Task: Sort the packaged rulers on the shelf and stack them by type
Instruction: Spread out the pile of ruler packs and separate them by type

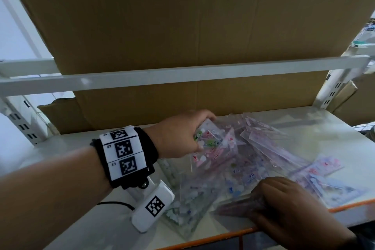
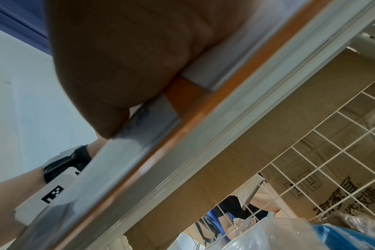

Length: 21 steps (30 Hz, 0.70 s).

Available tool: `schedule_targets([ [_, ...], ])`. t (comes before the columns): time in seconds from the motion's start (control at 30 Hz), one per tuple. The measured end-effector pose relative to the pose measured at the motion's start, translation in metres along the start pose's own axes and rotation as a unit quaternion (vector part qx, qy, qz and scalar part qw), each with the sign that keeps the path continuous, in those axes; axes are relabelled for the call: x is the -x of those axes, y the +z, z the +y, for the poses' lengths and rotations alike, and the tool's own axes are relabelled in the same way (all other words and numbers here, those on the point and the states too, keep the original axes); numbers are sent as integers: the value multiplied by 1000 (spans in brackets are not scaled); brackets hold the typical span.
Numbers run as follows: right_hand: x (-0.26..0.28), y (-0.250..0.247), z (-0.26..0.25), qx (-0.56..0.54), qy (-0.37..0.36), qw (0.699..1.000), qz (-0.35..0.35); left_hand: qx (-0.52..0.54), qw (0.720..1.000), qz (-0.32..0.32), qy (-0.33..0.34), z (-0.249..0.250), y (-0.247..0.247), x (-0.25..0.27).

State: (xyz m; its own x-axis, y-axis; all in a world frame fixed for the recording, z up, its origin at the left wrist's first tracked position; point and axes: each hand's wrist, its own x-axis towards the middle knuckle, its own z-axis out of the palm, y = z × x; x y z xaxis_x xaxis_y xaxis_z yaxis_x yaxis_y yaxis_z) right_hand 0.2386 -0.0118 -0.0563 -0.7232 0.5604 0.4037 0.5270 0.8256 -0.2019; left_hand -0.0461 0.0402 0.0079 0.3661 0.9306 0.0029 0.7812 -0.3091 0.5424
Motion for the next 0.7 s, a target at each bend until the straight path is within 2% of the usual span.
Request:
schedule_targets([
  [0.17,0,0,0,7,3,1000,-2,17,998,50,-40,-1,-10,6],
  [0.3,1,0,0,9,2,1000,-5,70,991,79,-84,-7,-18,6],
  [0.5,1,-1,-1,10,5,1000,-8,110,981,139,-85,-13,-29,9],
  [0.6,1,-1,-1,6,7,1000,-6,128,979,139,-80,-15,-33,14],
  [0.7,0,-1,-1,4,6,1000,-5,141,980,101,-96,-19,-27,20],
])
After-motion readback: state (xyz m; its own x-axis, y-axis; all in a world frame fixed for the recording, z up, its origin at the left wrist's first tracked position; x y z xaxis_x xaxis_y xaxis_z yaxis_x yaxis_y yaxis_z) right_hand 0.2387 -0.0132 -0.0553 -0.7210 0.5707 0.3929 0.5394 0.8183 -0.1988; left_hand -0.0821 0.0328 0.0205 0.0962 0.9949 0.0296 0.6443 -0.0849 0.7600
